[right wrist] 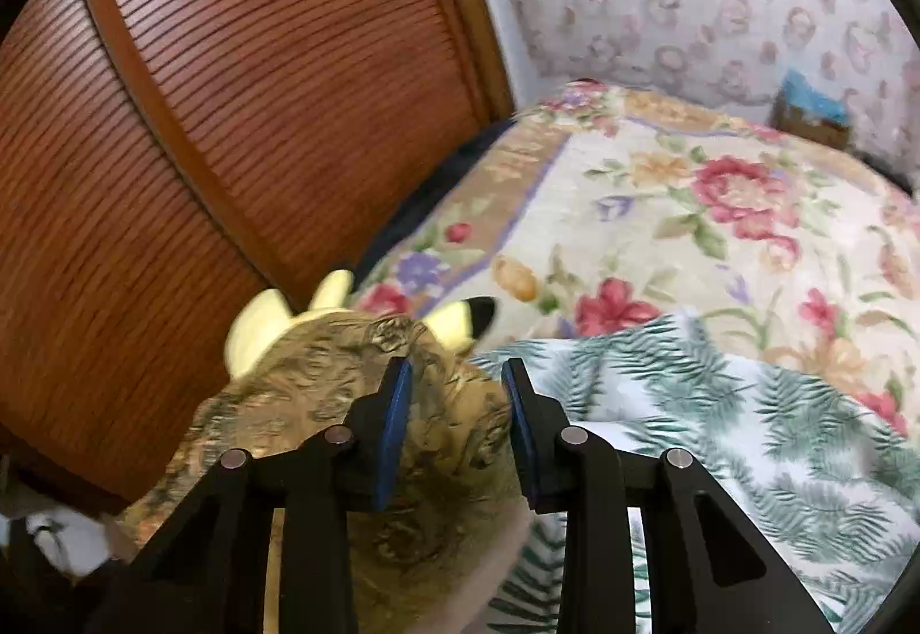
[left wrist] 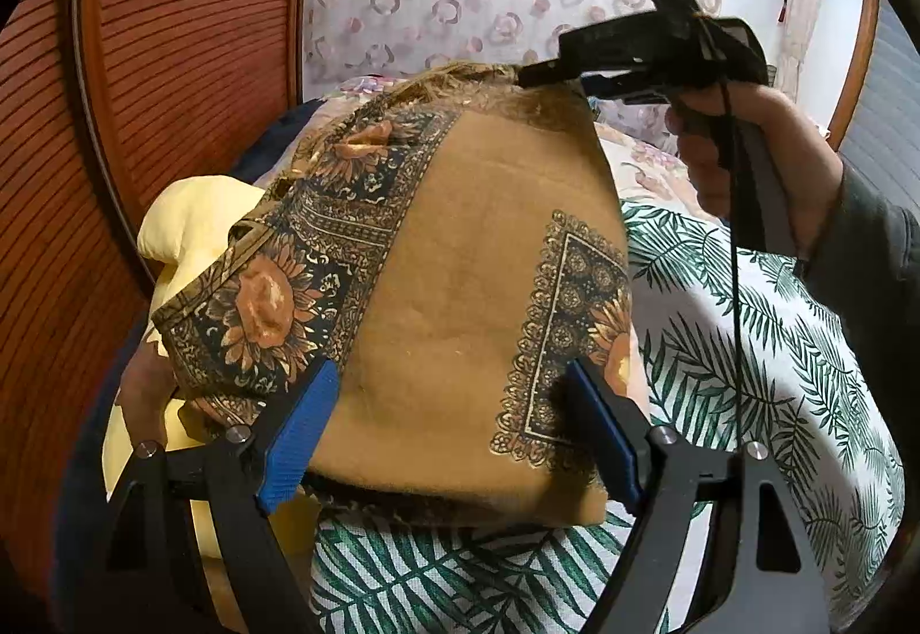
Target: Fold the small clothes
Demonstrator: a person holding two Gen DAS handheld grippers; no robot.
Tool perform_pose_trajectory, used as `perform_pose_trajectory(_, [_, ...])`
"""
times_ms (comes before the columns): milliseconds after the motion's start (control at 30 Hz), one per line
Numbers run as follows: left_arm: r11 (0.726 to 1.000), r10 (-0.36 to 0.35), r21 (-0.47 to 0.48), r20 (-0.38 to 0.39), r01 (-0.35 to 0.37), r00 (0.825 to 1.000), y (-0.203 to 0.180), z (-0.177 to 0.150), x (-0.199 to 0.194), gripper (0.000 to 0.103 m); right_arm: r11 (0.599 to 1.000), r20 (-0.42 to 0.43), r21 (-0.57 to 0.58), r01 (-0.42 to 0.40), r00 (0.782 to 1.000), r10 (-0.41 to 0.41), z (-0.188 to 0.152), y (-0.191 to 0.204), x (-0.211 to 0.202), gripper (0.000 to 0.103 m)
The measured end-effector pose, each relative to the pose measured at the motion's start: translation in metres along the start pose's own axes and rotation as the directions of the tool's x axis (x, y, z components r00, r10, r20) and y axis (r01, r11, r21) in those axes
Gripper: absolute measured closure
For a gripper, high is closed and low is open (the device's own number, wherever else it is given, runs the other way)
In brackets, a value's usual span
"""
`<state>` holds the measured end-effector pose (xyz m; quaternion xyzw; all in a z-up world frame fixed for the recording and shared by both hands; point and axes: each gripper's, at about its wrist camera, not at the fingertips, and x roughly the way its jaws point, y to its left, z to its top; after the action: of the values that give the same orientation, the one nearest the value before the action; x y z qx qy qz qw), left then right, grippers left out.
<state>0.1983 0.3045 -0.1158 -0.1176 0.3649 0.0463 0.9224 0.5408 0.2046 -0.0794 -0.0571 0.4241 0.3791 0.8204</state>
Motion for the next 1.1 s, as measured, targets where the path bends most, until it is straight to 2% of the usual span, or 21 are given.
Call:
perform_pose_trajectory(33, [1.000, -0.003, 0.003, 0.003, 0.003, 1.000, -0.001, 0.000, -0.002, 0.021, 1.000, 0.010, -0.013, 0.020, 1.000, -0.020, -0.001, 0.001, -0.002, 0.056])
perform_pose_trajectory(67, [1.000, -0.004, 0.008, 0.006, 0.004, 1.000, -0.003, 0.002, -0.002, 0.021, 0.999, 0.020, -0.024, 0.038, 0.999, -0.037, -0.002, 0.004, -0.005, 0.053])
perform_pose_trajectory(300, [0.999, -0.004, 0.034, 0.048, 0.002, 0.999, -0.013, 0.007, -0.016, 0.021, 0.989, 0.081, -0.115, 0.093, 0.993, -0.084, -0.035, 0.025, -0.047, 0.051])
perform_pose_trajectory(467, [0.998, -0.015, 0.065, 0.093, 0.009, 0.996, -0.030, 0.012, -0.034, 0.021, 0.984, 0.123, -0.139, 0.108, 0.988, -0.091, -0.069, 0.033, -0.094, 0.050])
perform_pose_trajectory(533, [0.997, -0.025, 0.076, 0.112, 0.016, 0.993, -0.038, 0.014, -0.042, 0.015, 0.984, 0.139, -0.143, 0.110, 0.986, -0.090, -0.081, 0.035, -0.113, 0.050])
perform_pose_trajectory(667, [0.995, -0.036, 0.099, 0.146, 0.021, 0.989, -0.054, 0.016, -0.055, 0.014, 0.984, 0.163, -0.141, 0.108, 0.983, -0.085, -0.107, 0.039, -0.151, 0.049])
perform_pose_trajectory(733, [0.994, -0.033, 0.112, 0.172, 0.014, 0.985, -0.062, 0.015, -0.065, 0.005, 0.985, 0.176, -0.133, 0.108, 0.981, -0.084, -0.120, 0.041, -0.169, 0.048])
perform_pose_trajectory(800, [0.993, -0.036, 0.121, 0.199, 0.012, 0.979, -0.070, 0.015, -0.074, 0.000, 0.986, 0.191, -0.122, 0.113, 0.978, -0.088, -0.132, 0.040, -0.183, 0.042])
perform_pose_trajectory(833, [0.992, -0.042, 0.124, 0.210, 0.016, 0.977, -0.074, 0.014, -0.079, 0.000, 0.986, 0.199, -0.118, 0.114, 0.976, -0.089, -0.139, 0.040, -0.191, 0.036])
perform_pose_trajectory(867, [0.992, -0.049, 0.125, 0.216, 0.022, 0.975, -0.076, 0.014, -0.082, 0.000, 0.986, 0.209, -0.116, 0.116, 0.974, -0.090, -0.146, 0.040, -0.197, 0.035])
perform_pose_trajectory(1100, [0.988, -0.062, 0.154, 0.239, 0.025, 0.969, -0.102, 0.004, -0.103, 0.000, 0.983, 0.252, -0.098, 0.157, 0.959, -0.128, -0.191, 0.048, -0.241, 0.033])
